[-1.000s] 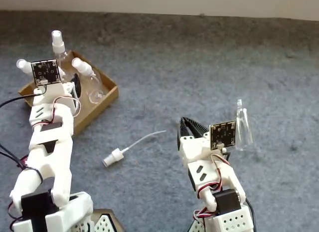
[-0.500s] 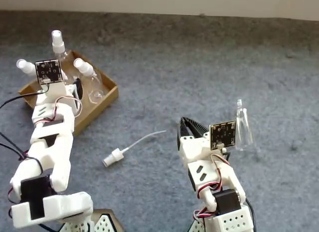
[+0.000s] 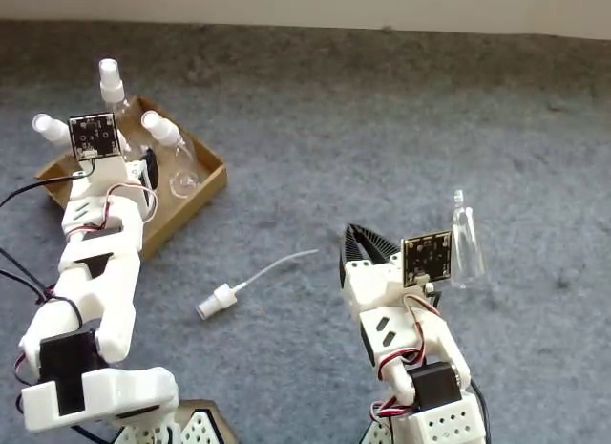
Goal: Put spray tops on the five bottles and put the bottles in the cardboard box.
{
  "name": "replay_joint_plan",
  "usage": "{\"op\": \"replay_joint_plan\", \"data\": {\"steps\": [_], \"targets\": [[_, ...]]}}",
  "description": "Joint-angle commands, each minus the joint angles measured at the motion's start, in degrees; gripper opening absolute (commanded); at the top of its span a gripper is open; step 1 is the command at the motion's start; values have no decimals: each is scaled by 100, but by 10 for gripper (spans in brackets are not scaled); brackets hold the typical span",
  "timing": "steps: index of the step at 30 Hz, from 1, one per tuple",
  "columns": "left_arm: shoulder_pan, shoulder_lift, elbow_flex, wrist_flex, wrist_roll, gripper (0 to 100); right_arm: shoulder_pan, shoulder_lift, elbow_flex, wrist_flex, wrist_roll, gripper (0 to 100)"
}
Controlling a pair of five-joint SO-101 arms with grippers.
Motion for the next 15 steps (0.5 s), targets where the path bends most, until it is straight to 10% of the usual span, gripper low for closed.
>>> {"op": "replay_joint_plan", "data": {"steps": [1, 15], "targets": [[92, -40, -224, -70, 44, 140, 57, -57, 866, 22, 62, 9], [92, -48, -224, -35, 62, 204, 57, -57, 866, 22, 62, 9]]}}
